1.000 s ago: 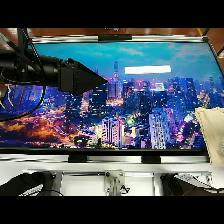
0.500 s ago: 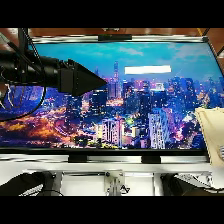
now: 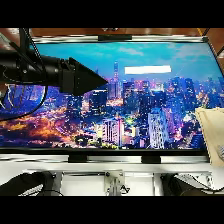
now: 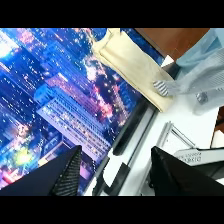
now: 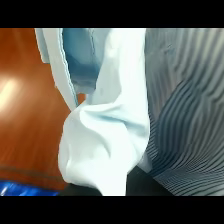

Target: Fold the shirts.

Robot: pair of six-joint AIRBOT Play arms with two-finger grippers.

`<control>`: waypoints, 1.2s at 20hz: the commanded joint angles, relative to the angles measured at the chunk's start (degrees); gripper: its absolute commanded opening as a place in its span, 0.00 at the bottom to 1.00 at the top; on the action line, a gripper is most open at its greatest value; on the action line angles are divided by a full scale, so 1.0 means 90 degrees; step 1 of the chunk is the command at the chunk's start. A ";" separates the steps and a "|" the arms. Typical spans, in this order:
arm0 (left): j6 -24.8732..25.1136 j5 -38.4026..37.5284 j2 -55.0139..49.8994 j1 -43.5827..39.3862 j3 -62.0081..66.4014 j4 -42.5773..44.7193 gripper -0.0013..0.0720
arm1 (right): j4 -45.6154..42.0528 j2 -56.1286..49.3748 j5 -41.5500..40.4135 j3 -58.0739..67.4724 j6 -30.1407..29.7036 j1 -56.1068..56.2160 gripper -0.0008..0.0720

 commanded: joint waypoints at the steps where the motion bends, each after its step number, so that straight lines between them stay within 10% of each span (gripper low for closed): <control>1: 0.0199 0.0782 -0.0005 0.0005 -0.0002 0.0182 0.70 | 0.2200 0.0007 0.0697 0.0000 -0.1115 0.0007 0.09; 4: 0.0199 0.1962 -0.0100 0.0005 0.0000 0.0435 0.70 | 0.3917 -0.0039 0.0979 0.0000 -0.1753 0.0559 0.09; 10: 0.0843 0.3395 -0.0389 0.0005 0.0002 0.0444 0.62 | 0.4070 -0.0036 0.1234 0.0000 -0.1940 0.4274 0.09; 24: 0.2178 0.3439 -0.0384 -0.0049 0.0121 0.0461 0.66 | 0.3116 -0.0967 0.2611 0.0000 -0.1999 1.0358 0.09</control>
